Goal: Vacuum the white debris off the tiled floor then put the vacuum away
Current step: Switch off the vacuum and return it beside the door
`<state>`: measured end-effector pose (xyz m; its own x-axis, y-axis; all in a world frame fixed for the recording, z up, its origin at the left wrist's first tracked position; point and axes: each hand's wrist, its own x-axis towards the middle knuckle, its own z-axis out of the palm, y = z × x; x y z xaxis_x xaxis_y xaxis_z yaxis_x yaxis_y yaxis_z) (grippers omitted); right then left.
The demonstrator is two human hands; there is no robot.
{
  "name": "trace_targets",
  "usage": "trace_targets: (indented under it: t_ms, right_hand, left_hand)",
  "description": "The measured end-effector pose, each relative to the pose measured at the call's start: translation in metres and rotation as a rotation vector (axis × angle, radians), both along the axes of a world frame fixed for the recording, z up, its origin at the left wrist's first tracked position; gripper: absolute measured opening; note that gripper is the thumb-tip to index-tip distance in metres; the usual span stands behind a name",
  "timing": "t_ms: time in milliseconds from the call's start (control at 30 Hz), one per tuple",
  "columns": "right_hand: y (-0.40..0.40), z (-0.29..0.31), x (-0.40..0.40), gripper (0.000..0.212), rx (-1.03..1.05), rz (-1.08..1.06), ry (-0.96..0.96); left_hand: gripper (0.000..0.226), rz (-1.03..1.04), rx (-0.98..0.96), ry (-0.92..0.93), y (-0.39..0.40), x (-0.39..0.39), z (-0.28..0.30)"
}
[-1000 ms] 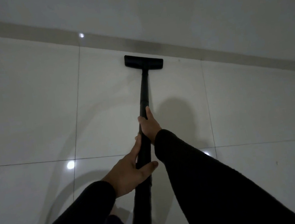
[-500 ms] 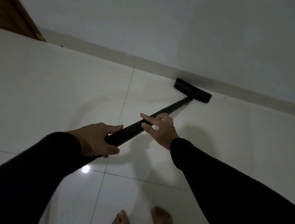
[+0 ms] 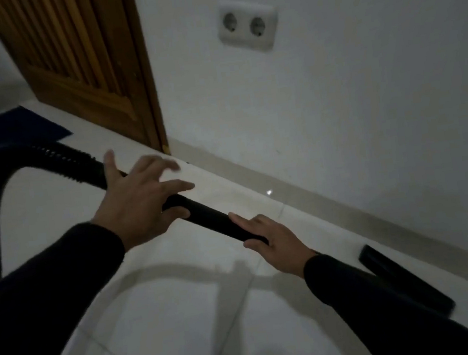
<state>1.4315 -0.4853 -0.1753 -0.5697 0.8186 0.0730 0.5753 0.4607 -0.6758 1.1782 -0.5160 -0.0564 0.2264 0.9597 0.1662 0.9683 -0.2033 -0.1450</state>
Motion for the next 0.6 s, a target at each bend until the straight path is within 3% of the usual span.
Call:
trace_targets:
  t_ms: [133, 200, 267, 333, 467, 600]
  right_hand:
    - [0.011, -0.003, -0.013, 0.058, 0.055, 0.101, 0.065]
    - [0.011, -0.001, -0.023, 0.056, 0.062, 0.161, 0.088]
    - [0.009, 0.004, -0.035, 0.054, 0.053, 0.235, 0.099]
    - [0.005, 0.012, -0.048, 0.055, 0.036, 0.331, 0.086]
    - [-0.005, 0.038, -0.077, 0.064, -0.012, 0.503, 0.069]
    - [-0.026, 0.064, -0.117, 0.062, -0.025, 0.638, 0.148]
  left_hand:
    - [0.073, 0.373, 0.333, -0.371, -0.011, -0.001, -0.025]
    - [0.075, 0.485, 0.281, -0.729, -0.017, 0.001, -0.031]
    - [0.077, 0.421, 0.127, -1.162, -0.02, -0.004, -0.03]
    - [0.079, 0.331, 0.093, -1.4, -0.028, -0.014, -0.028]
    - [0.08, 0.272, 0.213, -1.5, -0.055, -0.033, -0.009]
    - [0.079, 0.26, 0.342, -1.426, -0.089, -0.059, 0.021]
